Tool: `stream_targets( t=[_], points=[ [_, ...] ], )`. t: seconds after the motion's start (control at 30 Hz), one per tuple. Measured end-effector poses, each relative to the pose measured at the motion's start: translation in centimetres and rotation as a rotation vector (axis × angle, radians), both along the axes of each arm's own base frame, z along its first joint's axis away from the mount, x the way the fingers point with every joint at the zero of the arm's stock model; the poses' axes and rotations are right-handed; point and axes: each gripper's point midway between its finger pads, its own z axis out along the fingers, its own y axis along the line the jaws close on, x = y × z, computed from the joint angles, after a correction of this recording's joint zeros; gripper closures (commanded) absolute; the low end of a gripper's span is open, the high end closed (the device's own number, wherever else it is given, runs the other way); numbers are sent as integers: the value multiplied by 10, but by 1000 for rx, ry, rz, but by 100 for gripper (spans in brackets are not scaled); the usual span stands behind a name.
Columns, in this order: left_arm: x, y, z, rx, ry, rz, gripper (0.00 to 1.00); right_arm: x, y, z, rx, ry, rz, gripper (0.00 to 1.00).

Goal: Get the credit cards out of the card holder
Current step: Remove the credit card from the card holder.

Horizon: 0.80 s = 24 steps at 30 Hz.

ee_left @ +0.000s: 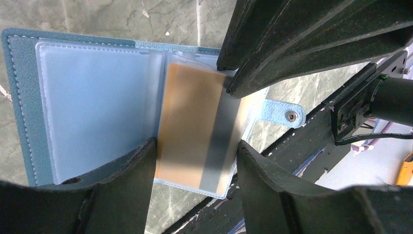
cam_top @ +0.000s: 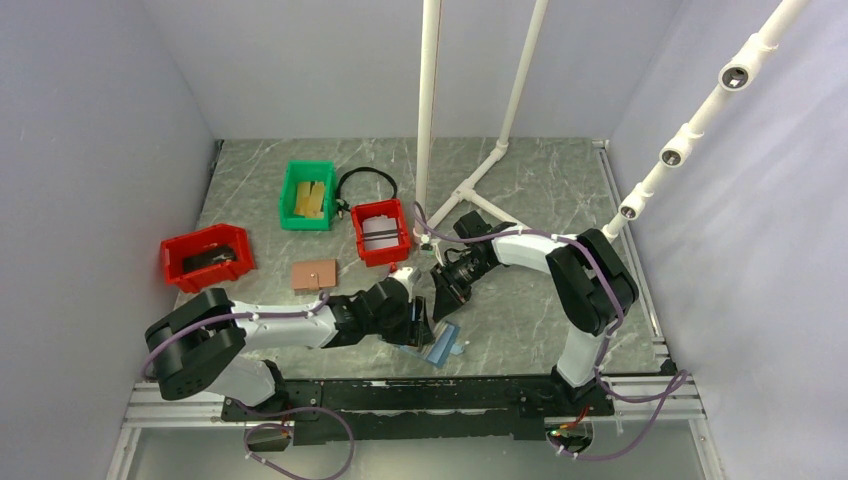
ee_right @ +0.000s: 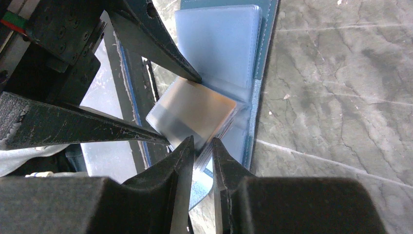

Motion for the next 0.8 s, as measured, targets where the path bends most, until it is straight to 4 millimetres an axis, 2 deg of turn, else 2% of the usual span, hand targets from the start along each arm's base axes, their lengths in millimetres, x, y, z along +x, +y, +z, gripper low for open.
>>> stream_targets(
  t=[0.2, 0.33, 0.67, 0.8],
  points=[
    [0, 1, 0, 8, -4, 4, 57, 0, 0, 0, 2, -3, 1, 78],
    [0, 1, 1, 8, -6, 6, 61, 1, 0, 0, 1, -3, 0, 73],
    [1, 8, 0, -8, -21, 27, 68, -3, -1, 0, -10, 16, -1, 52],
    [2, 7, 1, -20, -24, 31, 70, -4, -2, 0, -14, 20, -1, 50]
  ],
)
